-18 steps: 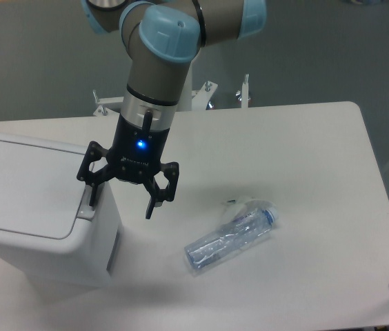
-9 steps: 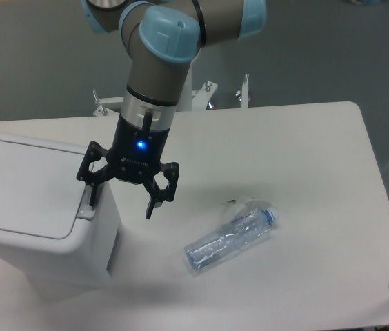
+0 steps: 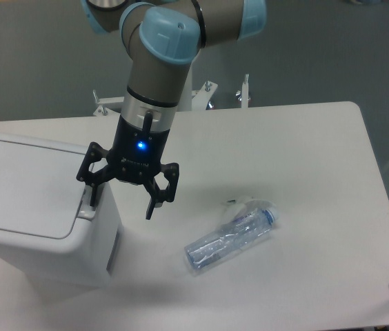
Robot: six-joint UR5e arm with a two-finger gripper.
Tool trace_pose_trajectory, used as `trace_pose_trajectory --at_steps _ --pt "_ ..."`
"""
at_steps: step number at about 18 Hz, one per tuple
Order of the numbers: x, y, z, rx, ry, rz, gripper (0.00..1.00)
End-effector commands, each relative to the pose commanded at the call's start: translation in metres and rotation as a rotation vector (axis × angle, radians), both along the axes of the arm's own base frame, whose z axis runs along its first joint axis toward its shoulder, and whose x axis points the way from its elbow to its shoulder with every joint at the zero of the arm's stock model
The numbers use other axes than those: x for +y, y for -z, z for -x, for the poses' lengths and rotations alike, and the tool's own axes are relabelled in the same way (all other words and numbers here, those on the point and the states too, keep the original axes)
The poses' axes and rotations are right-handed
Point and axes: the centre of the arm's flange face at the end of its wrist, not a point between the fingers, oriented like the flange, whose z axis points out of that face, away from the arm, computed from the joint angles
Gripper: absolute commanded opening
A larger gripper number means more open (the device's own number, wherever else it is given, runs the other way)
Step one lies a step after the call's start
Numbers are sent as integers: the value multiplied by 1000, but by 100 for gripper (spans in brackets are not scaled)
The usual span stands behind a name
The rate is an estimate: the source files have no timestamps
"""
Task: Open the trash can
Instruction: 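Press the gripper down on the trash can lid to pop it open, then lift the gripper away from the opened trash can toward the bottle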
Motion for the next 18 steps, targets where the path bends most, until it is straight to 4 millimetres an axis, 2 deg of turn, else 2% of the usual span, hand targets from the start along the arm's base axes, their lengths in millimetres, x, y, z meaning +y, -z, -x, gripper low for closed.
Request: trace_pose_trajectory --at_steps 6,13,15,18 --pt "0 1 0 -1 0 1 100" --pt "-1 -14 1 25 7 -21 100" --pt "-1 -16 8 42 9 -29 100" --pt "-14 -19 35 92 3 -43 100"
